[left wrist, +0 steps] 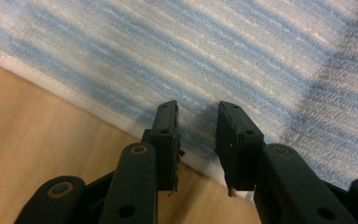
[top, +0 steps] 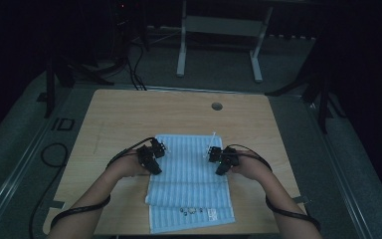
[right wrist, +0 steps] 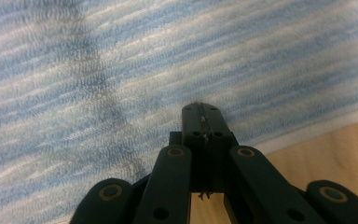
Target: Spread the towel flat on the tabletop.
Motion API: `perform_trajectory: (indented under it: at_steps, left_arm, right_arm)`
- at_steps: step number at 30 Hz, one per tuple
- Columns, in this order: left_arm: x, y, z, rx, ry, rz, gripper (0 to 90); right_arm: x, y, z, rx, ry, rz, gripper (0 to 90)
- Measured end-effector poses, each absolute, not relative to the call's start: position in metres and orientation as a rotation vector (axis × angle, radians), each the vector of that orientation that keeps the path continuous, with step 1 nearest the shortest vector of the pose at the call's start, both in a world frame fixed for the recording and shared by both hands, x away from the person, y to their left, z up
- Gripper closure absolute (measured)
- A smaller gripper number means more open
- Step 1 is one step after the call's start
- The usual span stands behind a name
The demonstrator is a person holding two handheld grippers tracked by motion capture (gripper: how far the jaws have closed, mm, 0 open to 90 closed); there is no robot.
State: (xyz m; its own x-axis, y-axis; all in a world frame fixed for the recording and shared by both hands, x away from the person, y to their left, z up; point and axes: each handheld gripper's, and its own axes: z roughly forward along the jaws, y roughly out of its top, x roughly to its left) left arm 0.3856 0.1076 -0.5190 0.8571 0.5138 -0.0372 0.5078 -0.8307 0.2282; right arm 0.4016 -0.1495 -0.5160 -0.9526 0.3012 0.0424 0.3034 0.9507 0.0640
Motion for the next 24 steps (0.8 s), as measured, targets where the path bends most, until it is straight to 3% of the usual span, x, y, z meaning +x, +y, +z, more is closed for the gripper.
perform_trajectory:
  at_steps: [24]
  left_arm:
    - [0.462, 0.078, -0.518, 2.787, 0.897, 0.06, 69.1]
  right_arm:
    - [0.45, -0.179, -0.515, -0.737, -3.003, -0.116, 89.5]
